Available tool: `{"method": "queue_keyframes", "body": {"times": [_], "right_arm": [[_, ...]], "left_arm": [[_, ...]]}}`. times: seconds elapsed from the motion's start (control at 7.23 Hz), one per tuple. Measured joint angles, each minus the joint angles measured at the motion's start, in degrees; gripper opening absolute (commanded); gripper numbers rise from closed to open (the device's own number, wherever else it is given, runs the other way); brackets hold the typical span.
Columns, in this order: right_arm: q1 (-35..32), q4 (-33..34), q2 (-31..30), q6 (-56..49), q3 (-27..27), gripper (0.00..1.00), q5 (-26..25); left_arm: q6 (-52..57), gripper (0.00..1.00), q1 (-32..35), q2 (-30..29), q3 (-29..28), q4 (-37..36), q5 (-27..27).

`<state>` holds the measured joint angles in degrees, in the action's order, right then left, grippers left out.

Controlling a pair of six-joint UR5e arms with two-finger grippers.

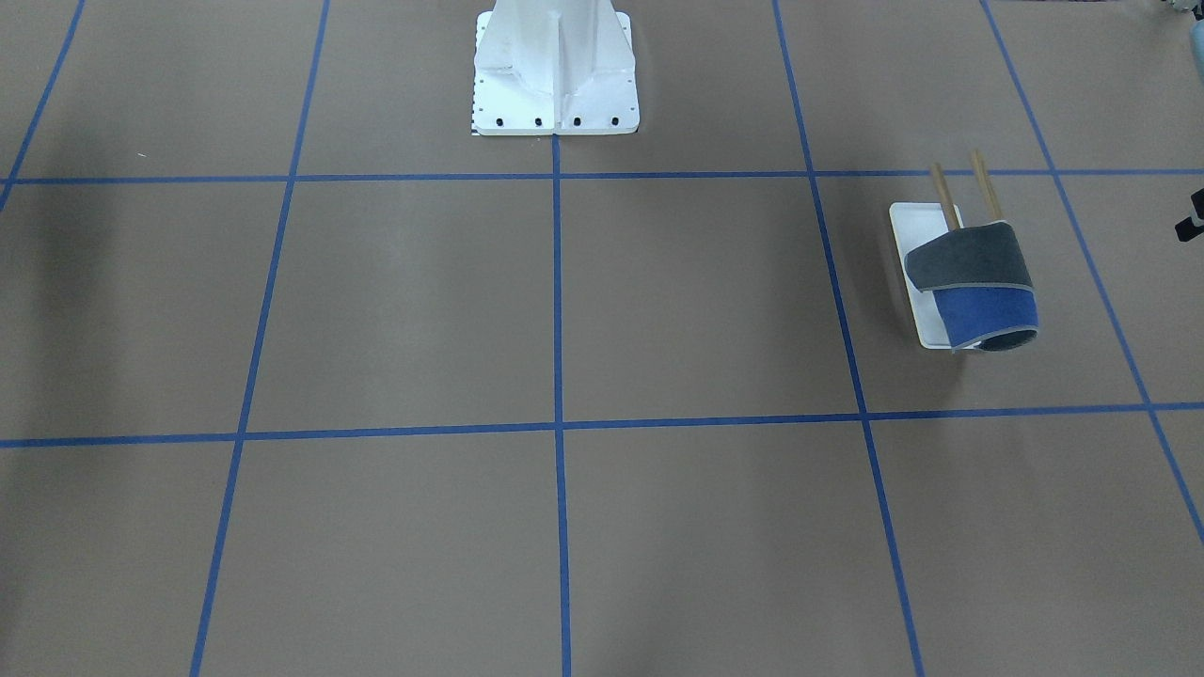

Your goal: Hang towel on rack

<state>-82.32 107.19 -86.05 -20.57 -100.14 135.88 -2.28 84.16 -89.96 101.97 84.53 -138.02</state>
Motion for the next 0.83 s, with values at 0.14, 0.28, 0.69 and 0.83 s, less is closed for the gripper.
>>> {"method": "queue_keyframes", "body": {"times": [0.14,0.28,0.69,0.83], "right_arm": [[0.0,0.0,-1.1,0.0,-0.4,1.0,1.4],[0.0,-0.1,-2.0,1.6,-1.2,1.0,2.2],[0.0,-0.2,-3.7,13.6,-5.0,1.0,0.2],[0.0,-0.2,-4.1,14.6,-5.4,1.0,-0.3]], "left_arm": [[0.0,0.98,-0.1,-0.2,-0.1,0.0,0.0],[0.0,0.98,-0.1,-0.3,-0.1,0.0,0.0],[0.1,0.98,-0.1,-0.3,-0.2,0.1,0.0],[0.1,0.98,-0.1,-0.2,-0.3,0.1,0.0]]}}
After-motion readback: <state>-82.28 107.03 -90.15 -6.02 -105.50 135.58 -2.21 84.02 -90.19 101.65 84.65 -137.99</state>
